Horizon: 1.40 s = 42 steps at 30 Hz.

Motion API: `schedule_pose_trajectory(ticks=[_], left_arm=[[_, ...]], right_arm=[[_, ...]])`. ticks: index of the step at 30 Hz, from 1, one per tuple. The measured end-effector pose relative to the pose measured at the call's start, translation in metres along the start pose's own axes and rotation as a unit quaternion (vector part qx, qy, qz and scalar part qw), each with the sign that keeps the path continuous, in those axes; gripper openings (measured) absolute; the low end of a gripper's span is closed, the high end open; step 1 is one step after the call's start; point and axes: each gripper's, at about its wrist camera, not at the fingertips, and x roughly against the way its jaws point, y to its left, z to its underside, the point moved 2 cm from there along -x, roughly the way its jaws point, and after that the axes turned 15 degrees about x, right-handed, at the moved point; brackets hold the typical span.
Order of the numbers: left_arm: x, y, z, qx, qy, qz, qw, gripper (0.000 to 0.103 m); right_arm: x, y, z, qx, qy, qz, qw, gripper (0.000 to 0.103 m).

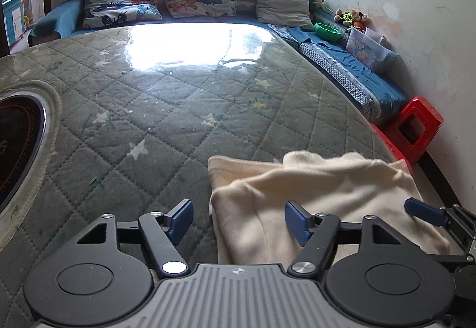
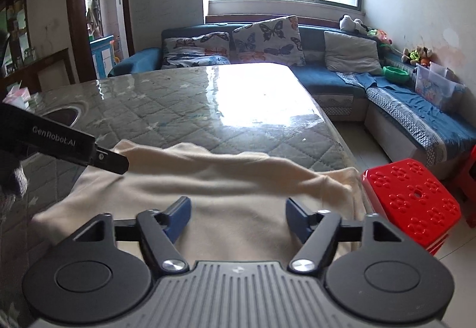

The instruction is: Fold clothes

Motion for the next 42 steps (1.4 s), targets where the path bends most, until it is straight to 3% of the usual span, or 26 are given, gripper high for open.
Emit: schedule_pose_trajectory(ticks=[14, 29, 42], left_arm=[[0.026, 0.002, 0.035, -0.036, -0.017, -0.005, 0.9992, 0.09], [0.041, 0.0, 0.065, -0.077, -0.036, -0.001, 0.9964, 0.093], [0.045, 0.004, 0.066, -0.07, -0.04, -0.002, 0.9967, 0.097]], right_arm=[[0.028, 0.012, 0.023, -0.016, 0.0, 0.015, 1.0, 0.086], [0.039, 0.015, 0.035, -0.03, -0.006, 0.029, 0.999, 0.09], [0.04, 0.019, 0.038, -0.033, -0.013, 0.031, 0.999, 0.09]])
